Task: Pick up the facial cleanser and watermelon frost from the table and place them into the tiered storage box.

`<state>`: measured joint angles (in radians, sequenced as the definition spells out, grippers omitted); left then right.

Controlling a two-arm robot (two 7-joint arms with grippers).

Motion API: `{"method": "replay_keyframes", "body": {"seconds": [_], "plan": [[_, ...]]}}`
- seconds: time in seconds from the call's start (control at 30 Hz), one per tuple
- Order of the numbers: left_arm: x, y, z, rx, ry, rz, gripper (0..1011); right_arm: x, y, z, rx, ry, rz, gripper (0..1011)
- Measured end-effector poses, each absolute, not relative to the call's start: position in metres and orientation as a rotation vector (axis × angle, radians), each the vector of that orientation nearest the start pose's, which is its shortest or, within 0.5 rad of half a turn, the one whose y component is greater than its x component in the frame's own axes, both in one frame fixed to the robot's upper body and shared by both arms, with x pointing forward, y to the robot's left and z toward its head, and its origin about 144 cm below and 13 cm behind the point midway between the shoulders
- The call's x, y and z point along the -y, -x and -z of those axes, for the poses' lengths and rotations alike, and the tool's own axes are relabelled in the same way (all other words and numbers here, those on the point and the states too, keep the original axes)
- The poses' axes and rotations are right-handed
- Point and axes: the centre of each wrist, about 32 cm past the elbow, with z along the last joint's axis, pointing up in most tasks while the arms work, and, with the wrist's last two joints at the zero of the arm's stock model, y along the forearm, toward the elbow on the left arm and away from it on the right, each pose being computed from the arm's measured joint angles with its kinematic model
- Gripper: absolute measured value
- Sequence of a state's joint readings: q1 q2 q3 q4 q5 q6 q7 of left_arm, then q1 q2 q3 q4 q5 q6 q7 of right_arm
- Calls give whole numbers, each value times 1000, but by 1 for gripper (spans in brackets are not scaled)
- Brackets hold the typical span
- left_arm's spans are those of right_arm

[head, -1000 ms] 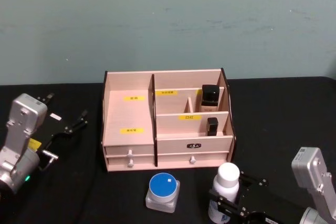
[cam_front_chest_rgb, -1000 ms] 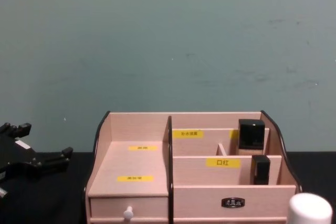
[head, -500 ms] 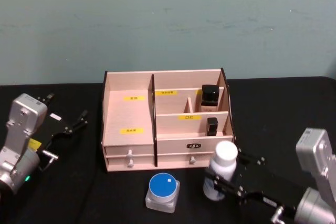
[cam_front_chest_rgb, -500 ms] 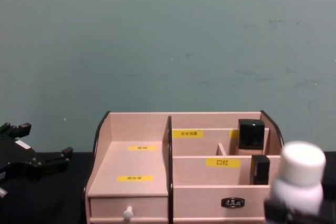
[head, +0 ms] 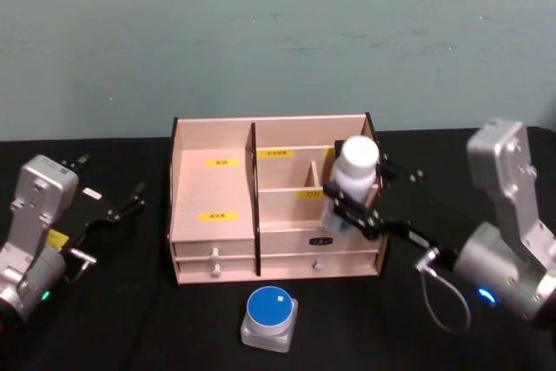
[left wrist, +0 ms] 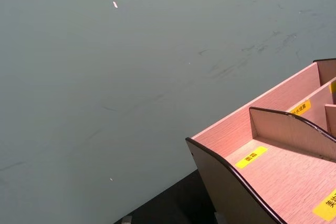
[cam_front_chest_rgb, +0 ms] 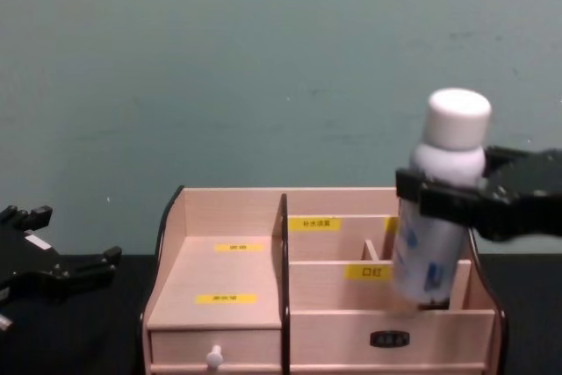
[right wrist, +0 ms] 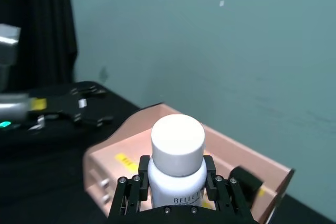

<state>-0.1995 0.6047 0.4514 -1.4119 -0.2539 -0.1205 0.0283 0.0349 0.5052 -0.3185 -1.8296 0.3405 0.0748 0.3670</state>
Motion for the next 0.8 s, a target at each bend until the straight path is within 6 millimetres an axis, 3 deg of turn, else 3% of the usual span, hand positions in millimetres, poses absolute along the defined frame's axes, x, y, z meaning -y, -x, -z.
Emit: {"method": "replay_keyframes", "body": {"seconds": [0.4, 0.8], "plan": [[-310, -489, -1140, 285, -305, -1248, 1010, 216, -495, -1219, 148, 62, 870, 602], [-310, -489, -1140, 285, -304, -1248, 1010, 202, -528, -1218, 145, 58, 844, 602]]}}
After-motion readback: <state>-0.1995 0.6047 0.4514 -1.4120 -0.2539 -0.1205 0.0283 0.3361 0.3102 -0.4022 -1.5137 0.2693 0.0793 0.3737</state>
